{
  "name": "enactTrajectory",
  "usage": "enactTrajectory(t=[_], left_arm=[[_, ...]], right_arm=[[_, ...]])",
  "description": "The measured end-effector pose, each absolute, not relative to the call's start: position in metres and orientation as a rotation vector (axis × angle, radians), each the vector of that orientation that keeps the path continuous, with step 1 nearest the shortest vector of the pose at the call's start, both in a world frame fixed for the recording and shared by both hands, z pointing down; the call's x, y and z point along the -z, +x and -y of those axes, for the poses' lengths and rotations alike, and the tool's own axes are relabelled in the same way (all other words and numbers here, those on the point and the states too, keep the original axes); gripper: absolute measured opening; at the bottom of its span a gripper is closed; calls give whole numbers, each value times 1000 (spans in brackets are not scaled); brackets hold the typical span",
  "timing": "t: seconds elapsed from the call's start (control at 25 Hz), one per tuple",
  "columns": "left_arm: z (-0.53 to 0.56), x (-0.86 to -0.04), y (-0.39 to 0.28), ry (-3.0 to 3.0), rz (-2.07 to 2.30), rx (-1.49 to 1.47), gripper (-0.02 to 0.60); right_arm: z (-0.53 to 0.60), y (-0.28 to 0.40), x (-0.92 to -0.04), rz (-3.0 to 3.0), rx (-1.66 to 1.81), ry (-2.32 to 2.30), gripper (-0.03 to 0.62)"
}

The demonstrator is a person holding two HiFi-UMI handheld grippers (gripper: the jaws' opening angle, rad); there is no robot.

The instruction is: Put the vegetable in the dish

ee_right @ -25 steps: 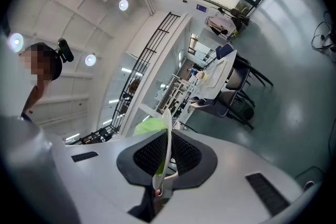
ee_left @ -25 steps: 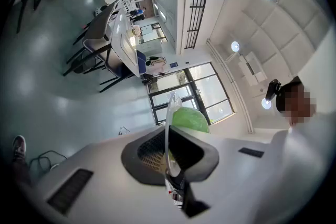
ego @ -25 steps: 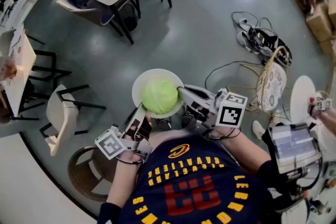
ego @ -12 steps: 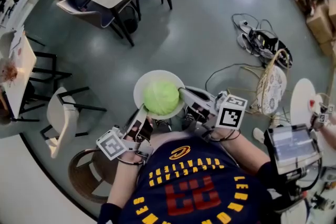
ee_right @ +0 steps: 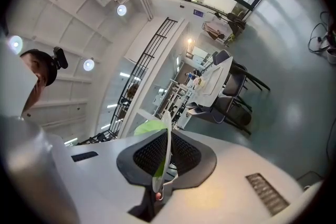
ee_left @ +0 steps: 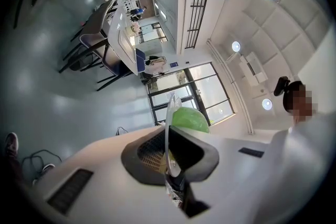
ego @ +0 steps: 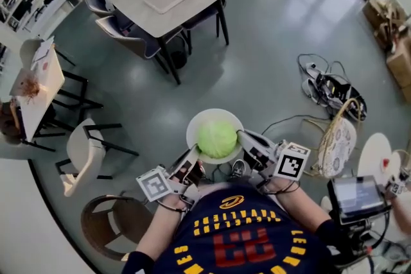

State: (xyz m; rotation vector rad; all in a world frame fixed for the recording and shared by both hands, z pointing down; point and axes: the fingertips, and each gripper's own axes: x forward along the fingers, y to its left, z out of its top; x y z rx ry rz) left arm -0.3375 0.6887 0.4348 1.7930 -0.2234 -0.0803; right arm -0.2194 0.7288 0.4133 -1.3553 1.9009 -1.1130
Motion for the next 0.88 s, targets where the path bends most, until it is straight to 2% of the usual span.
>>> enactTrajectory(t=[0.52, 0.88], left_arm=[[-714, -443, -293, 1739, 283, 123, 11], [-656, -456, -278, 1732, 277, 102, 11]], right_arm=[[-746, -171, -421, -1941, 1143, -1299, 18], [-688, -157, -436, -1926, 1185, -1303, 18]])
